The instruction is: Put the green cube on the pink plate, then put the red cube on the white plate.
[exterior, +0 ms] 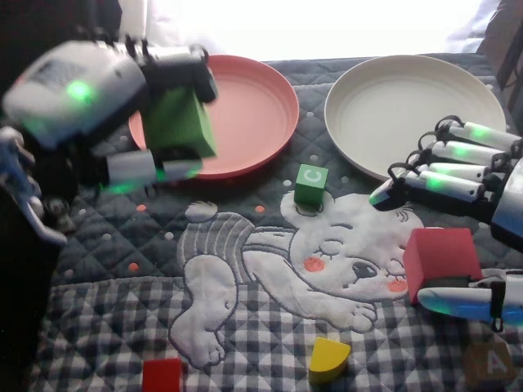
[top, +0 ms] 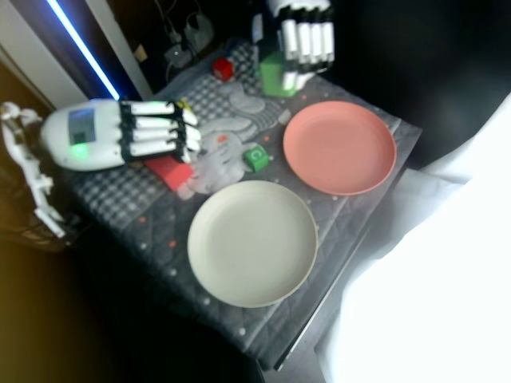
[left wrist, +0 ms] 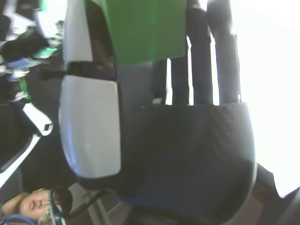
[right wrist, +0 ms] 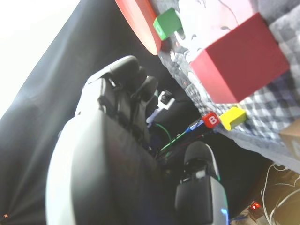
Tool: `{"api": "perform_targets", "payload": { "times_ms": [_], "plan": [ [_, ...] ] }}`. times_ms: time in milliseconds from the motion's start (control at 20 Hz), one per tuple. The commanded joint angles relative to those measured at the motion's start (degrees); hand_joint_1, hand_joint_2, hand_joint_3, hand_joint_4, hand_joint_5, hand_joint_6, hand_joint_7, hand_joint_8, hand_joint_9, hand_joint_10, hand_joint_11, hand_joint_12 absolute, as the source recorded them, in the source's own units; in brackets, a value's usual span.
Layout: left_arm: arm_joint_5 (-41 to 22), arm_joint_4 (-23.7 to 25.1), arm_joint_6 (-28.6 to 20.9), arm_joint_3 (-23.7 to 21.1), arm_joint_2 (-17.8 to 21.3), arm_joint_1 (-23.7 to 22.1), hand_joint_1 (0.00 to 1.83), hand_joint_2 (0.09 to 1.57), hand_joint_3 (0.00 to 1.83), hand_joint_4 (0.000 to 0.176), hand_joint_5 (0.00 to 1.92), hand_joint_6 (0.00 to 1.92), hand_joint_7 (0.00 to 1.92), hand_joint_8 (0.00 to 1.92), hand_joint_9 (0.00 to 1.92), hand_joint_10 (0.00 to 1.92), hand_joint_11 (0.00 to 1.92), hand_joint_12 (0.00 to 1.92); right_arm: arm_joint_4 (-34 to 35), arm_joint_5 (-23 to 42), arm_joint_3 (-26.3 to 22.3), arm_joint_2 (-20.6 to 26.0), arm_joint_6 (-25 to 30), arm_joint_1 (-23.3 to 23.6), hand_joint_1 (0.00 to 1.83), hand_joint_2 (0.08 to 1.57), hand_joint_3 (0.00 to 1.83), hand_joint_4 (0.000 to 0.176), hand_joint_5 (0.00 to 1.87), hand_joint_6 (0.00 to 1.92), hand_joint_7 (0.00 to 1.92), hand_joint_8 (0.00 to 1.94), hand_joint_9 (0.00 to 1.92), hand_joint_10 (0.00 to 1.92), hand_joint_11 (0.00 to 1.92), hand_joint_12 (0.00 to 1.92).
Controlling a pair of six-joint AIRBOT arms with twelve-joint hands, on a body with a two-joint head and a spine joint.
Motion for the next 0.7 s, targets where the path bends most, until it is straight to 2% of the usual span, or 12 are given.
{"api": "perform_targets", "payload": {
  "times_ms": [0, 50, 150, 200, 250, 300, 350, 400, 450, 500, 550, 650],
  "plan": [
    [-4.8, -0.7, -0.1, 1.1, -0.7, -1.9, 1.34, 1.2, 0.0, 0.0, 0.73, 1.16, 0.81, 1.3, 0.79, 1.51, 0.57, 1.67, 1.3, -6.8, 0.1, -0.1, 0.9, 0.2, 0.34, 1.2, 0.0, 0.0, 0.18, 0.79, 0.39, 0.47, 0.18, 0.87, 0.0, 1.52],
    [-3.6, -0.9, -0.1, 2.2, -1.2, -2.8, 1.22, 1.22, 0.0, 0.0, 0.73, 1.18, 0.83, 1.41, 0.72, 1.43, 0.59, 1.76, 1.3, -6.8, 0.2, -0.2, 0.9, 0.2, 0.34, 1.2, 0.0, 0.0, 0.18, 0.79, 0.38, 0.47, 0.17, 0.86, 0.0, 1.51],
    [0.4, -1.5, -0.1, 5.4, -3.4, -5.8, 1.21, 1.23, 0.0, 0.0, 0.74, 1.14, 0.81, 1.52, 0.74, 1.58, 0.68, 1.91, 1.3, -6.8, 0.4, -0.3, 0.9, 0.2, 0.34, 1.19, 0.0, 0.0, 0.19, 0.79, 0.39, 0.47, 0.18, 0.87, 0.0, 1.52],
    [2.9, -1.5, -0.1, 7.4, -4.8, -7.4, 1.2, 1.23, 0.0, 0.0, 0.75, 1.15, 0.82, 1.48, 0.7, 1.51, 0.62, 1.86, 1.3, -6.8, 0.4, -0.3, 0.9, 0.2, 0.35, 1.2, 0.0, 0.0, 0.18, 0.79, 0.38, 0.48, 0.16, 0.89, 0.0, 1.51],
    [4.8, -1.5, -0.1, 8.8, -5.8, -8.5, 1.21, 1.22, 0.0, 0.0, 0.78, 1.1, 0.82, 1.49, 0.7, 1.56, 0.62, 1.91, 1.3, -6.8, 0.5, -0.3, 0.9, 0.2, 0.34, 1.2, 0.0, 0.0, 0.18, 0.79, 0.38, 0.49, 0.17, 0.89, 0.0, 1.52],
    [7.1, -1.5, -0.1, 10.5, -7.0, -10.0, 1.2, 1.25, 0.0, 0.0, 0.71, 1.15, 0.79, 1.59, 0.83, 1.72, 0.79, 1.92, 1.3, -6.8, 0.5, -0.3, 0.9, 0.1, 0.32, 1.17, 0.0, 0.0, 0.2, 0.79, 0.4, 0.5, 0.18, 0.92, 0.0, 1.59],
    [10.0, -1.5, -0.1, 12.6, -8.7, -11.7, 1.2, 1.25, 0.0, 0.0, 0.68, 1.18, 0.81, 1.55, 0.87, 1.66, 0.8, 1.92, 1.3, -6.8, 0.5, -0.4, 0.9, 0.1, 0.31, 1.16, 0.0, 0.0, 0.22, 0.8, 0.4, 0.53, 0.16, 0.96, 0.0, 1.61],
    [13.2, -2.0, -0.1, 14.9, -10.4, -13.3, 1.21, 1.23, 0.0, 0.0, 0.7, 1.17, 0.86, 1.45, 0.91, 1.48, 0.83, 1.82, 1.3, -6.8, 0.6, -0.5, 0.9, 0.1, 0.34, 1.16, 0.0, 0.0, 0.23, 0.8, 0.37, 0.66, 0.12, 1.08, 0.0, 1.68],
    [14.6, -2.6, -0.1, 16.1, -11.3, -13.7, 1.22, 1.22, 0.0, 0.0, 0.74, 1.16, 0.86, 1.43, 0.82, 1.43, 0.72, 1.8, 1.3, -6.8, 0.7, -0.5, 0.9, 0.1, 0.32, 1.15, 0.0, 0.0, 0.2, 0.79, 0.34, 0.66, 0.1, 1.03, 0.0, 1.61],
    [15.4, -2.9, -0.1, 16.8, -12.0, -13.8, 1.22, 1.22, 0.0, 0.0, 0.74, 1.16, 0.86, 1.43, 0.82, 1.43, 0.72, 1.8, 1.3, -6.8, 0.7, -0.6, 0.9, 0.1, 0.32, 1.15, 0.0, 0.0, 0.2, 0.79, 0.34, 0.66, 0.1, 1.03, 0.0, 1.61],
    [17.3, -3.7, -0.1, 18.6, -13.1, -14.0, 1.21, 1.24, 0.0, 0.0, 0.74, 1.11, 0.8, 1.57, 0.84, 1.68, 0.82, 1.9, 1.3, -6.8, 0.8, -0.8, 0.9, 0.1, 0.31, 1.15, 0.0, 0.0, 0.21, 0.78, 0.34, 0.65, 0.12, 0.98, 0.0, 1.57],
    [19.9, -5.0, -0.1, 21.2, -15.0, -13.9, 1.19, 1.27, 0.0, 0.0, 0.69, 1.16, 0.76, 1.65, 0.84, 1.82, 0.91, 1.92, 1.3, -6.8, 0.9, -0.8, 0.9, 0.1, 0.29, 1.17, 0.0, 0.0, 0.18, 0.75, 0.34, 0.64, 0.15, 0.98, 0.0, 1.59]
  ]
}}
